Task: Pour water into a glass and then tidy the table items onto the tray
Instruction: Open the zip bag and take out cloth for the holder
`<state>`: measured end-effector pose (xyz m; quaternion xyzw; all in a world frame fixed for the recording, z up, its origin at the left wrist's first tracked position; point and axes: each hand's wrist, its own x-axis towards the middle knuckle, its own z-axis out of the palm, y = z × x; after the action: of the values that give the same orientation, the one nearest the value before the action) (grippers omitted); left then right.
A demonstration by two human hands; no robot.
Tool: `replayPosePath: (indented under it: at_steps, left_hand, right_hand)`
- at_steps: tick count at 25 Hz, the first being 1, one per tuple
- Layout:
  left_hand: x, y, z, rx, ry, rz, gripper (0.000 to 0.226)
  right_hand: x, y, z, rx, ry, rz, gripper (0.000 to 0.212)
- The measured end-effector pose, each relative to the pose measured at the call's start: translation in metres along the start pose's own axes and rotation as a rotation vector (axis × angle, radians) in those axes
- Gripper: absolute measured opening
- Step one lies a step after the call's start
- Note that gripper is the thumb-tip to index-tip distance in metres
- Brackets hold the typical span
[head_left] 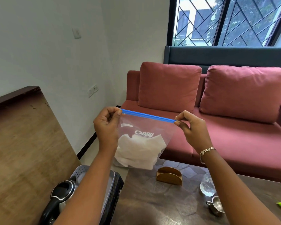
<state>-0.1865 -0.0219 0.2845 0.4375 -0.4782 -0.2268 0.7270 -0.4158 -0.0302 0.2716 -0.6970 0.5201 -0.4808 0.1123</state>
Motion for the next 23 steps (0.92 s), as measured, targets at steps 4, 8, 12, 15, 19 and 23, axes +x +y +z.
replayPosePath:
  at_steps: [4,8,12,15,19,23]
  left_hand:
    - [-0.001,-0.001,-0.012,-0.027,-0.163,-0.16,0.011]
    - [0.002,0.017,-0.016,0.231,-0.39,-0.072,0.017]
    - [-0.004,0.028,0.017,0.557,-0.689,0.035,0.022]
    - [-0.013,0.021,0.033,0.654,-0.724,0.039,0.026]
    - [-0.019,0.015,0.035,0.729,-0.646,0.1,0.026]
    - [-0.022,0.01,0.033,0.729,-0.576,0.076,0.013]
  right_hand:
    - [0.002,0.0,-0.006,0.04,0.02,0.008,0.006]
    - [0.008,-0.005,-0.013,0.021,0.03,-0.074,0.008]
    - [0.012,-0.01,-0.01,0.01,0.019,-0.147,0.004]
    - [0.016,-0.011,-0.011,0.018,0.005,-0.173,0.003]
    - [0.016,-0.01,-0.011,0.044,-0.007,-0.193,0.004]
    - [0.017,-0.008,-0.002,0.046,-0.017,-0.131,0.008]
